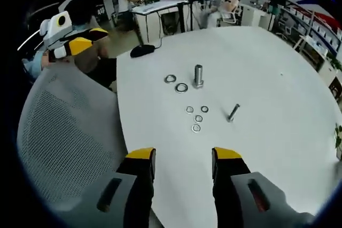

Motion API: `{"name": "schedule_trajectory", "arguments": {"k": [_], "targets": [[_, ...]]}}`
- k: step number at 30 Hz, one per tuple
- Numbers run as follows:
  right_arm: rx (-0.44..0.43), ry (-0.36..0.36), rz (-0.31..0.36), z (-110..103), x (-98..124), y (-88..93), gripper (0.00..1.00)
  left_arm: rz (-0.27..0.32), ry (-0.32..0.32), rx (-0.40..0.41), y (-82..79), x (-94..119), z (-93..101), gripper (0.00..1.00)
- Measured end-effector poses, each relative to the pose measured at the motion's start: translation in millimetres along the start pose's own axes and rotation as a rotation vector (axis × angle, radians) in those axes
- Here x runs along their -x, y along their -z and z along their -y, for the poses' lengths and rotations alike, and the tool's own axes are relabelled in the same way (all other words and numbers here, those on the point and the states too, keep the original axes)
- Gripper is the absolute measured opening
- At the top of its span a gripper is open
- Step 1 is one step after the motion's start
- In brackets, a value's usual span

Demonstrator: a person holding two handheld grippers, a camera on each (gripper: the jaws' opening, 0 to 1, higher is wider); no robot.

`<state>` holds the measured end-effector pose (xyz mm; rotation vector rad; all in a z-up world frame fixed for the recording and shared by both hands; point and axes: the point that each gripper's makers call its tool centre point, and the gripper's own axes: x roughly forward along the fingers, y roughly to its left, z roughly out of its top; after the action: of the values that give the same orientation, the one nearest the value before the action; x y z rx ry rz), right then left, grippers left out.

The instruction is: Place the washer onto the threaded stud by aligning its center hole with the stud, sliding it down to the base, and recovering from edge contact or off-axis alignment until the washer reaches the visible bottom stop.

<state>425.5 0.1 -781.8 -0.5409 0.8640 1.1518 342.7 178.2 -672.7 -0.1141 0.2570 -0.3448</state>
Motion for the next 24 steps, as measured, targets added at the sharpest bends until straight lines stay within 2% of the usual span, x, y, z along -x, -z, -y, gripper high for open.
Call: {"name": "schedule_trajectory", "arguments": {"k": [8, 11, 18, 24], "targets": [[0.050, -0.013, -0.043, 1.0, -30.4, -0.1, 0.39, -0.010, -0.003, 0.005, 1.7, -0.5, -0.9, 0.25], [0.065, -0.039, -0.031, -1.6, -40.1, -5.4, 0.28, -0.019, -0.001, 0.004, 3.0, -0.9, -0.4, 0.24], [0.073, -0.035, -0.055, 4.6, -68.0, -4.9, 0.25, -0.024, -0.004, 0.010, 3.9, -1.3, -0.9, 0.26], [0.075, 0.006, -0.081, 17.7, -86.4, 2.9, 0.24, -0.032, -0.006, 0.012, 4.9, -1.9, -1.4, 0.26]]}}
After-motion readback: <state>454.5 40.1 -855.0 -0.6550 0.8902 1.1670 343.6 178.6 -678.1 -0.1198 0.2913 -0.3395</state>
